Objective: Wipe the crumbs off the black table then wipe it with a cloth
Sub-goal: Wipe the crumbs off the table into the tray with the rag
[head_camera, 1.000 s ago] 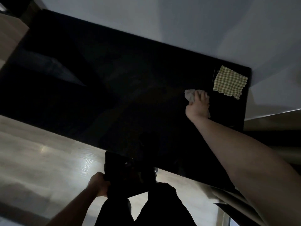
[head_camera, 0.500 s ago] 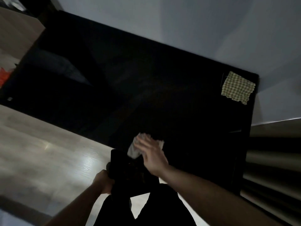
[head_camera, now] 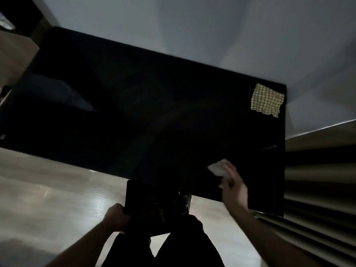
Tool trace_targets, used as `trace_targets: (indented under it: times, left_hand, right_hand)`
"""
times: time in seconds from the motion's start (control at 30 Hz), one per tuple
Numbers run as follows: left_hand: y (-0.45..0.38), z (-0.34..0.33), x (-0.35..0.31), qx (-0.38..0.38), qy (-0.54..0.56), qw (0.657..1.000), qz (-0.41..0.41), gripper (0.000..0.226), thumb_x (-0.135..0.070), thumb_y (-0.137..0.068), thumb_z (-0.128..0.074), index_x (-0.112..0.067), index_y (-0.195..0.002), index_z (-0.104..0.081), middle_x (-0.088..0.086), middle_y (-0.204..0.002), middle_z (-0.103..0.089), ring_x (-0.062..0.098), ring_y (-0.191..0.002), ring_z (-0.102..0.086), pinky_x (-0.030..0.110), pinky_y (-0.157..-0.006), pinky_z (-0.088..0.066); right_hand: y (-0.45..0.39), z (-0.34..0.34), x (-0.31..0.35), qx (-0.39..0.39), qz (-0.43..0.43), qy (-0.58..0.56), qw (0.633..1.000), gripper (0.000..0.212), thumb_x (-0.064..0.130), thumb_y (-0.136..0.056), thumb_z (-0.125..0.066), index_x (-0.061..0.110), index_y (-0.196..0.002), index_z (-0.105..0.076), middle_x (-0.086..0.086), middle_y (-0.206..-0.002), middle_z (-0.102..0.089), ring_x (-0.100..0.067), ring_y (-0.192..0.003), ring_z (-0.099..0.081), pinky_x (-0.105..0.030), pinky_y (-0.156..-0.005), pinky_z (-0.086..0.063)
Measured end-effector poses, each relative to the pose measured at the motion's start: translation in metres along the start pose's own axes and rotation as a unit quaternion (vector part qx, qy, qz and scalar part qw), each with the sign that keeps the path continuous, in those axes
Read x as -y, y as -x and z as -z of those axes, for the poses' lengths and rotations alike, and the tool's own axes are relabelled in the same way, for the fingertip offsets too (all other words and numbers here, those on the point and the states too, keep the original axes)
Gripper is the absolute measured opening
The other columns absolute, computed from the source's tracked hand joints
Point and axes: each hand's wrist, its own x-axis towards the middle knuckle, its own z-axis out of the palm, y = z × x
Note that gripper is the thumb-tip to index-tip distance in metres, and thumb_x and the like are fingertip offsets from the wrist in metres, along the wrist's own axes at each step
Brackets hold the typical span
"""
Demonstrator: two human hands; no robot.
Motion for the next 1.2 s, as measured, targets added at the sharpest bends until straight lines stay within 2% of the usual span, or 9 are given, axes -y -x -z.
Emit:
trace_targets:
  times: [0.17,0.33,0.5,0.63,0.73,0.8,0.9,1.0,1.2]
  left_hand:
    - [-0.004,0.021,0.021,0.006,-0.015,1.0,-0.003,0.017,-0.015,-0.07,-0.058,-0.01,-0.054,-0.055,0.004,-0.058,-0.063,0.026,-0.073,-0.074,0.023,-0.048,-0.045]
    - [-0.013,0.043,0.054,0.004,-0.001,1.0,-0.002,0.017,-0.023,-0.055,-0.051,-0.008,-0.056,-0.059,0.018,-0.072,-0.076,0.03,-0.072,-0.076,0.035,-0.062,-0.06]
    - [-0.017,0.066,0.085,-0.015,0.006,1.0,0.014,0.018,-0.02,-0.067,-0.058,-0.011,-0.051,-0.056,0.003,-0.055,-0.064,0.025,-0.064,-0.071,0.025,-0.051,-0.048]
    - [-0.02,0.084,0.109,-0.035,0.014,0.999,0.023,0.017,-0.019,-0.069,-0.058,-0.011,-0.054,-0.059,0.007,-0.062,-0.07,0.026,-0.07,-0.074,0.029,-0.058,-0.054]
    - [-0.025,0.097,0.125,-0.041,0.018,0.999,0.031,0.018,-0.017,-0.073,-0.06,-0.011,-0.056,-0.059,0.01,-0.068,-0.072,0.027,-0.077,-0.074,0.029,-0.058,-0.051]
    - [-0.026,0.106,0.131,-0.041,0.027,0.998,0.036,0.019,-0.015,-0.075,-0.061,-0.011,-0.056,-0.059,0.007,-0.063,-0.068,0.026,-0.076,-0.074,0.027,-0.057,-0.049]
    - [-0.027,0.118,0.138,-0.041,0.05,0.997,0.042,0.017,-0.016,-0.076,-0.061,-0.009,-0.06,-0.064,0.006,-0.062,-0.069,0.024,-0.07,-0.073,0.026,-0.056,-0.049]
    - [-0.029,0.128,0.144,-0.038,0.064,0.996,0.044,0.021,-0.017,-0.074,-0.059,-0.001,-0.071,-0.072,0.012,-0.069,-0.076,0.025,-0.073,-0.076,0.026,-0.055,-0.051]
    - [-0.036,0.142,0.143,-0.035,0.066,0.995,0.061,0.017,-0.016,-0.067,-0.056,-0.003,-0.061,-0.066,0.015,-0.071,-0.076,0.028,-0.073,-0.075,0.032,-0.058,-0.055]
  right_hand:
    - [-0.016,-0.023,-0.025,-0.031,-0.085,0.128,0.988,0.053,0.013,-0.102,-0.054,0.029,-0.153,-0.05,0.004,-0.168,-0.033,-0.023,-0.158,-0.023,-0.055,-0.12,-0.034]
    - [-0.004,-0.108,0.013,-0.032,-0.045,0.157,0.986,0.059,0.002,-0.095,-0.058,0.018,-0.151,-0.052,-0.006,-0.168,-0.034,-0.037,-0.158,-0.019,-0.063,-0.123,-0.022]
    - [0.026,-0.195,0.075,0.088,0.113,0.157,0.977,0.065,0.003,-0.082,-0.054,0.025,-0.143,-0.061,0.0,-0.159,-0.047,-0.029,-0.154,-0.032,-0.056,-0.121,-0.031]
    - [0.071,-0.248,0.139,0.182,0.209,0.053,0.959,0.049,0.006,-0.084,-0.044,0.008,-0.121,-0.076,-0.01,-0.139,-0.067,-0.012,-0.135,-0.049,-0.029,-0.118,-0.035]
    - [0.097,-0.265,0.165,0.329,0.198,0.03,0.923,0.052,-0.005,-0.092,-0.043,0.015,-0.131,-0.072,0.0,-0.15,-0.058,0.004,-0.14,-0.04,-0.007,-0.117,-0.026]
    - [0.1,-0.268,0.171,0.364,0.172,0.01,0.915,0.058,-0.006,-0.093,-0.043,0.024,-0.135,-0.069,0.009,-0.154,-0.055,0.008,-0.143,-0.039,-0.011,-0.118,-0.032]
    - [0.079,-0.257,0.184,0.306,0.148,-0.039,0.94,0.065,-0.013,-0.087,-0.047,0.025,-0.135,-0.068,0.012,-0.149,-0.058,0.004,-0.141,-0.047,-0.022,-0.119,-0.038]
    - [0.029,-0.234,0.187,0.189,0.124,-0.02,0.974,0.067,-0.012,-0.086,-0.051,0.031,-0.134,-0.067,0.02,-0.146,-0.055,0.0,-0.138,-0.052,-0.014,-0.115,-0.036]
    - [-0.084,-0.199,0.162,0.087,0.054,0.118,0.988,0.051,0.005,-0.103,-0.049,0.028,-0.149,-0.054,0.008,-0.166,-0.037,-0.012,-0.156,-0.027,-0.019,-0.121,-0.018]
